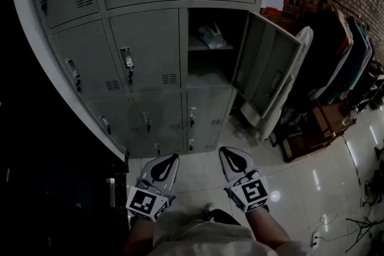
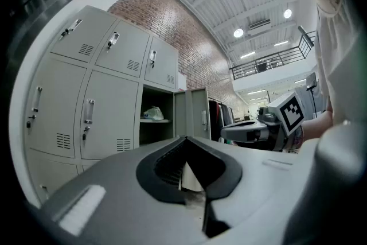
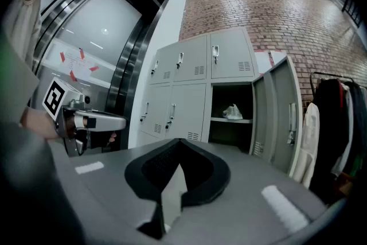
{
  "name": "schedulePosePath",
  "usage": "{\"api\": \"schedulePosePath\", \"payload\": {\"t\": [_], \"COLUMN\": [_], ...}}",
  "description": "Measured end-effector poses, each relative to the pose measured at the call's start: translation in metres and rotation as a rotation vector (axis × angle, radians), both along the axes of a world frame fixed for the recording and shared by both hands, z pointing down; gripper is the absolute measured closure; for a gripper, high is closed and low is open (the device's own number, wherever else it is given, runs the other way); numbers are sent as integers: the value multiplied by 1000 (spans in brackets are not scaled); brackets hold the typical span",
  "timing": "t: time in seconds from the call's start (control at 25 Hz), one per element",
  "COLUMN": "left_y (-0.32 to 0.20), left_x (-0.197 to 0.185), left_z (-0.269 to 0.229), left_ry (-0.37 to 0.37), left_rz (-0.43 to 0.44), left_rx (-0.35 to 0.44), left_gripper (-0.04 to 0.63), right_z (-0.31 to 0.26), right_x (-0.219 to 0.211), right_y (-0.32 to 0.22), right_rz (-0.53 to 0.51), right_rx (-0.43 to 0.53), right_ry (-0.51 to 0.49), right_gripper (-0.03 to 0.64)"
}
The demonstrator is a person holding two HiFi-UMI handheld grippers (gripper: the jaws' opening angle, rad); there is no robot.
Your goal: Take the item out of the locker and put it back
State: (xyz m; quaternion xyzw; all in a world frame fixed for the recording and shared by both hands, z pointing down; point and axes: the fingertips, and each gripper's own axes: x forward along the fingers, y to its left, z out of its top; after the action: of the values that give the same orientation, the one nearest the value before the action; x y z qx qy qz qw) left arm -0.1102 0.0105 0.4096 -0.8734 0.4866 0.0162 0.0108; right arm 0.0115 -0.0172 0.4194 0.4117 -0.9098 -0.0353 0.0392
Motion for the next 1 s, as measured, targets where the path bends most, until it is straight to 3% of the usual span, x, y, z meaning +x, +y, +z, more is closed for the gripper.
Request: {"api": "schedulePosePath", "payload": {"t": [0.28,0.56,0.76,1.0], "left_y": [-51,-151,-232,-281], "left_x": [-16,-4,9,16], "left_z": [6,-6,-35,-45], "left_ry": [17,-20,-53,-57], "left_rz": [-34,-38,-40,-5], "left_rx": [10,33,100,108], "left_gripper": [591,591,591,591], "right_z": [9,-3,-32,-36], "right_x": [-8,-3,3,2], "right_y": [-52,-158,-239,-287], "right_rz": [-18,-42,-60,-51], "right_rx": [0,20,75,60], "right_ry": [13,-5,-16,-22], "right_gripper": [617,617,617,617]}}
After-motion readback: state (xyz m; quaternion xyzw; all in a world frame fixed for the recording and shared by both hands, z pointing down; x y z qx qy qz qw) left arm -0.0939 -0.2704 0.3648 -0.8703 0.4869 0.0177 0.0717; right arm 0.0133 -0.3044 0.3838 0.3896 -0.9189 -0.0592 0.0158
